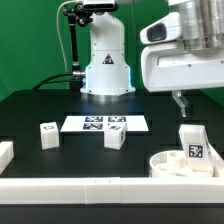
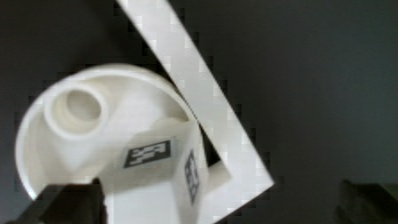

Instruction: Assemble stool

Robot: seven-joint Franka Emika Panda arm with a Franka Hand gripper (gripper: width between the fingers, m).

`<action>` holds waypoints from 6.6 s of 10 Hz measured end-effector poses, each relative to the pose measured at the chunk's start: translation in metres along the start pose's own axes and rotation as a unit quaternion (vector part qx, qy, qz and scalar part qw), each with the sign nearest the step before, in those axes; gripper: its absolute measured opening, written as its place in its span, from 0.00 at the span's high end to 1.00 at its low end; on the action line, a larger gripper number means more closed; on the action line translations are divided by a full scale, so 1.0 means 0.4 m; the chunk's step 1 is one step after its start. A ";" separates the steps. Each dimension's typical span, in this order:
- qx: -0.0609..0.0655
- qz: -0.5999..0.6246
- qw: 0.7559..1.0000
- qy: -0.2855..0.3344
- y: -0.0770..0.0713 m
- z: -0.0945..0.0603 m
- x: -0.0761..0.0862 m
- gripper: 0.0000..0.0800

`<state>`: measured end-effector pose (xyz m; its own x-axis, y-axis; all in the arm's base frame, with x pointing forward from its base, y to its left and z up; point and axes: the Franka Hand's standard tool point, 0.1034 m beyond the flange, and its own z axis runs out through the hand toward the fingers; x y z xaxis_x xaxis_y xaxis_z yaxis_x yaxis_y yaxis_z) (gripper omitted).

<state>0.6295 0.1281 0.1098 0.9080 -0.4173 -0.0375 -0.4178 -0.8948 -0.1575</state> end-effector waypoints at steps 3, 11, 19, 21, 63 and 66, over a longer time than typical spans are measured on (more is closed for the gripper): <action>-0.016 -0.151 0.988 0.009 -0.007 0.000 -0.001 0.19; -0.043 -0.517 0.855 0.002 0.011 0.011 0.011 0.19; -0.064 -0.689 0.720 -0.055 0.031 0.058 0.046 0.19; -0.064 -0.686 0.723 -0.052 0.048 0.065 0.052 0.22; 0.035 0.684 0.729 -0.025 0.035 0.074 0.059 0.57; 0.054 0.737 0.673 -0.026 0.023 0.077 0.053 0.57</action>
Offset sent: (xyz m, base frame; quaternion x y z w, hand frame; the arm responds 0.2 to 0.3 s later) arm 0.0000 0.0000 0.0000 0.0000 0.0000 -0.1296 0.9916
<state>0.6460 0.1156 0.0774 -0.4893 -0.8308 -0.2653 -0.8641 0.5030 0.0181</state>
